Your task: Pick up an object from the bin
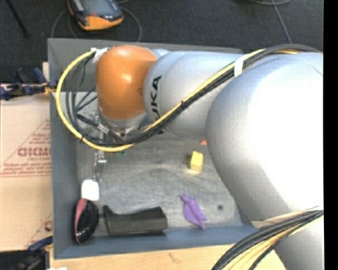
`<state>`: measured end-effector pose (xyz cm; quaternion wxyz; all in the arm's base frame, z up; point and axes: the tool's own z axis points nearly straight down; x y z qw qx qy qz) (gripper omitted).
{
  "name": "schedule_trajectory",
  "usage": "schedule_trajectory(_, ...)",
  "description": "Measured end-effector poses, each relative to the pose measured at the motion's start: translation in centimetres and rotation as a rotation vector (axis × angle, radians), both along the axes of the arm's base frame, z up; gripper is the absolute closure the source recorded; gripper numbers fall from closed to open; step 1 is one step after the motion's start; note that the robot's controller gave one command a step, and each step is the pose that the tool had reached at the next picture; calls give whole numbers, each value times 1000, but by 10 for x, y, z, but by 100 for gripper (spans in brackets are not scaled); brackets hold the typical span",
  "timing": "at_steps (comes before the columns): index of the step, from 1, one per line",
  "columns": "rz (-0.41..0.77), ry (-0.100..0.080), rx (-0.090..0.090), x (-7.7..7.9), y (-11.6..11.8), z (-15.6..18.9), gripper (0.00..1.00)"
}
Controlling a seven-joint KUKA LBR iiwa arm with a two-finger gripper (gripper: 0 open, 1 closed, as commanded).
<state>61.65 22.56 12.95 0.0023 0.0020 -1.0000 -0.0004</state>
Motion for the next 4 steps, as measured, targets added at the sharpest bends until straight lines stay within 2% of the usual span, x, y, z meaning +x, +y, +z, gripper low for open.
schedule_trajectory(1, -4, -8, 2, 2, -1, 5, 0)
schedule_trajectory(2, 50, -12, 1, 16, 5, -5, 0)
schedule_trajectory(3, 352, -9, 0, 19, 6, -30, 0)
schedule_trajectory(4, 416, -9, 0, 19, 6, -34, 0)
